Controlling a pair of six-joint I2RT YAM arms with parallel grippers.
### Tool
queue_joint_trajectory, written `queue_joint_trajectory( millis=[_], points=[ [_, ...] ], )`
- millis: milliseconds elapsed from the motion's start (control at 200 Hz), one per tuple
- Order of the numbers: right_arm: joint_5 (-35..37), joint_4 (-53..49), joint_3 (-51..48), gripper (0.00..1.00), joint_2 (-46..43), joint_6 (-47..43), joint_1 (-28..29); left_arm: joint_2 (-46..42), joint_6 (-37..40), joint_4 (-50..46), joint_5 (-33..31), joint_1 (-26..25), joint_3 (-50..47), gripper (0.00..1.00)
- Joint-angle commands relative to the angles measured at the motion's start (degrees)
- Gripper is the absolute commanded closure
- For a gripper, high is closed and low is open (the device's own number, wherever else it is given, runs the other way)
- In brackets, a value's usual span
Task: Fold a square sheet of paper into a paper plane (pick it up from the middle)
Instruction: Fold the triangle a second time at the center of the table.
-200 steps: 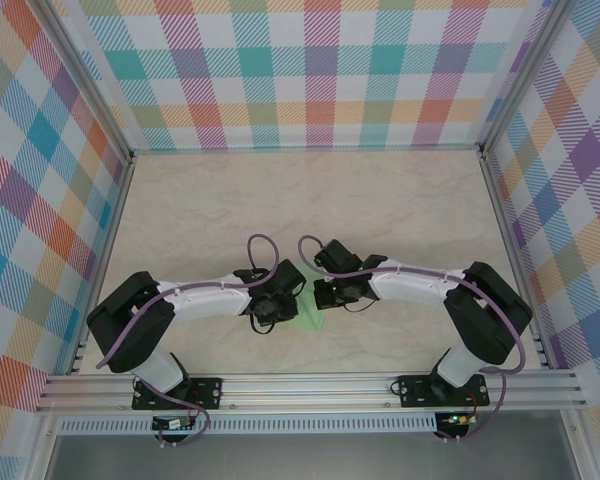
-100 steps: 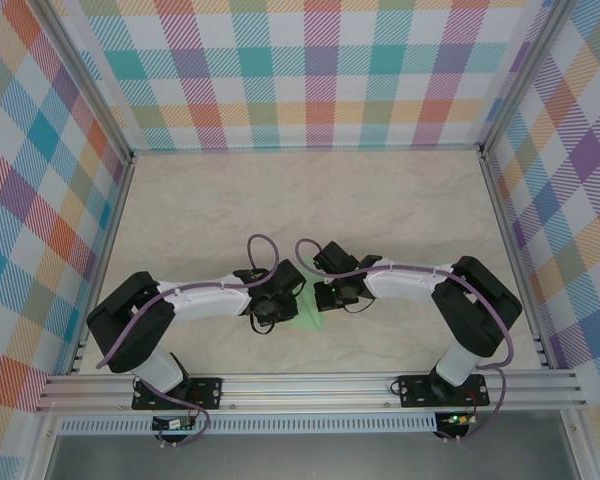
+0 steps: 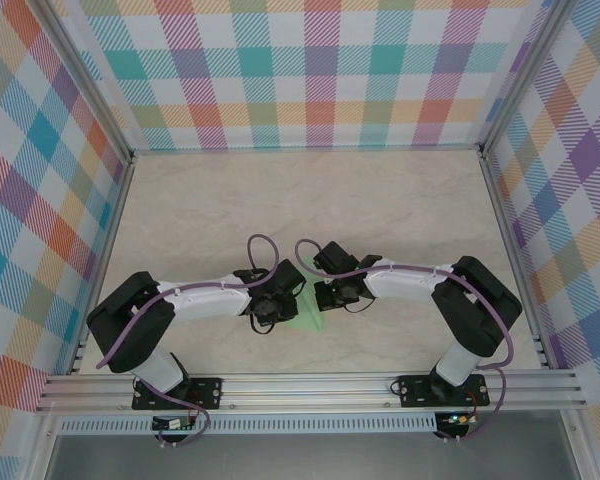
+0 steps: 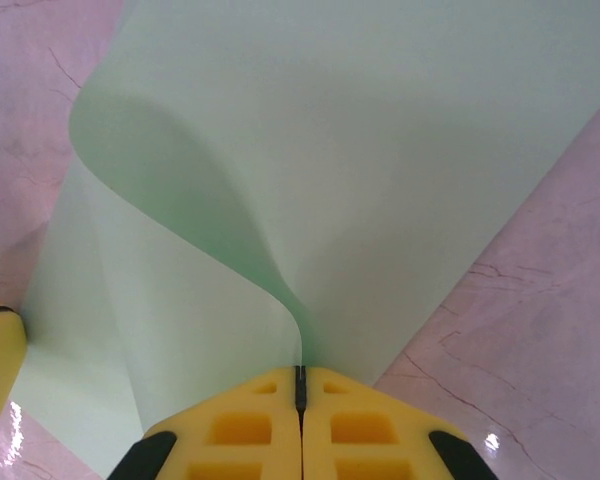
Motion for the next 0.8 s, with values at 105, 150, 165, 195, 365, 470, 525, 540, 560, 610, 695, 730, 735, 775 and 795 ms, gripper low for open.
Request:
queue_joint_trajectory(
  millis=[105,150,165,195,365,470,525,540,560,610,695,730,735,775,795],
  points=[
    [0.4,-0.6,1.7,0.94,0.8,-1.3,-0.3,1.3,0.5,0.9,1.3,0.6,-0.9,0.88],
    [0.4,-0.6,1.8,0.94,1.0,-1.3,-0.3,1.3,0.5,0.9,1.3,0.6,-0.9,0.88],
    [0.4,-0.5,1.8,0.94,1.0,-1.3,-0.3,1.3,0.5,0.9,1.3,0.6,-0.9,0.88],
    [0.3,-0.5,1.7,0.94,1.0,-1.4,-0.3,1.3,0.5,0.9,1.3,0.6,-0.9,0.88],
    [0.4,-0.6,2.2,0.94,1.1,-1.5,-0.4,1.5,0.5,0.9,1.3,0.6,-0.9,0.88],
    [0.4,-0.7,2.5,0.94,1.0,-1.7,-0.4,1.5,0.5,0.8,1.3,0.6,-1.0,0.88],
    [0.4,-0.9,2.8,0.94,1.2,-1.7,-0.4,1.5,0.5,1.0,1.3,0.6,-1.0,0.88],
    [0.3,-0.9,2.8,0.94,1.2,-1.7,-0.4,1.5,0.5,1.0,1.3,0.6,-1.0,0.88],
    [0.3,-1.0,2.9,0.94,1.3,-1.7,-0.4,1.6,0.5,0.9,1.3,0.5,-1.0,0.88],
    [0.4,-0.9,2.8,0.94,1.3,-1.7,-0.4,1.5,0.5,0.9,1.3,0.5,-1.1,0.88],
    [0.9,-1.2,2.7,0.94,1.4,-1.9,-0.4,1.5,0.5,0.9,1.2,0.6,-1.0,0.88],
    [1.0,-1.4,2.7,0.94,1.5,-2.0,-0.4,1.5,0.5,0.8,1.2,0.5,-1.1,0.88],
    [1.1,-1.4,2.7,0.94,1.5,-2.0,-0.4,1.5,0.5,0.8,1.3,0.6,-1.1,0.88],
    [1.1,-1.5,2.7,0.94,1.6,-1.9,-0.4,1.4,0.5,0.7,1.3,0.5,-1.0,0.88],
    [1.1,-1.6,2.7,0.94,1.6,-2.0,-0.4,1.4,0.5,0.7,1.3,0.5,-1.1,0.88]
  ],
)
